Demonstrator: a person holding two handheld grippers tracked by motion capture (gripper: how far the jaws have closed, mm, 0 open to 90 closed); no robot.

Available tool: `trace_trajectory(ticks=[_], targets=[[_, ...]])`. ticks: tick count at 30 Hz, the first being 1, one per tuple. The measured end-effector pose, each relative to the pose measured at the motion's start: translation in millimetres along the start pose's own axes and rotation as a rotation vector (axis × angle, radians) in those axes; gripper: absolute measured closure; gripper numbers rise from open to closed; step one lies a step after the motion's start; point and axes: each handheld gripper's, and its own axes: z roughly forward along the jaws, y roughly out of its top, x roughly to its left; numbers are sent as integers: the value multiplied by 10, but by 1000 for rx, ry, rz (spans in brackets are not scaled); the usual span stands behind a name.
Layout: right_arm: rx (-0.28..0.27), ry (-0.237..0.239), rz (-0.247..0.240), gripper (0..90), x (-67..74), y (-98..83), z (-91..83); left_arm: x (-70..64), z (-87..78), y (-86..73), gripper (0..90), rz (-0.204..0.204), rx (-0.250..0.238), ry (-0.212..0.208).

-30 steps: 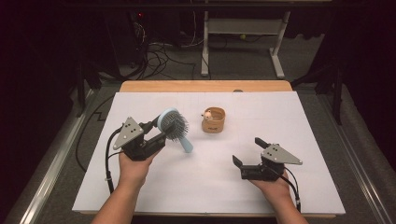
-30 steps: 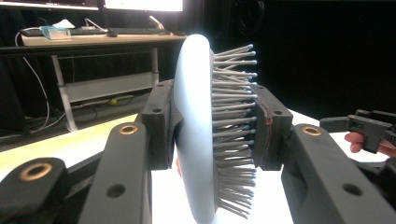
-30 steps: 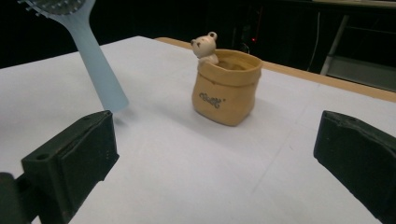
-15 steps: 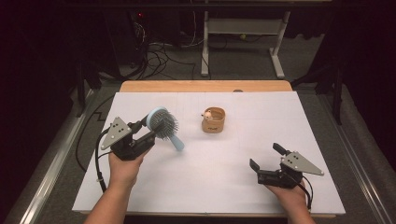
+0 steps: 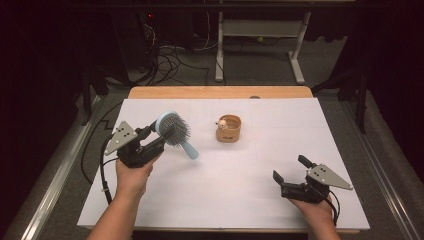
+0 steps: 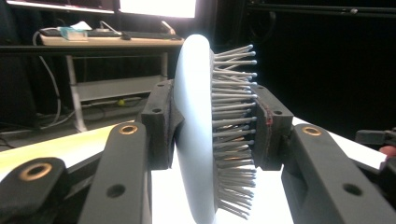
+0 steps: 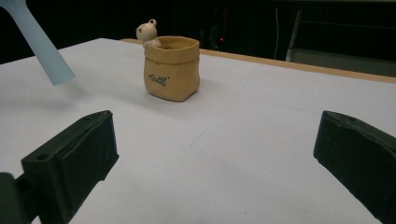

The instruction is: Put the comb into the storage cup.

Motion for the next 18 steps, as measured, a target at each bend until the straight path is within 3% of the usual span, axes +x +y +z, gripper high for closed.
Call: trace_trajectory(ticks=[3, 8, 18], targets=[[-14, -5, 4, 0, -6, -1, -9, -22, 43, -6, 579, -19, 3, -23], [-11, -2, 0, 0, -1, -3, -12, -86, 133, -27, 579, -3, 15, -40], [-17, 4, -2, 0, -5, 0, -12, -179, 293, -20, 579, 1, 12, -45]])
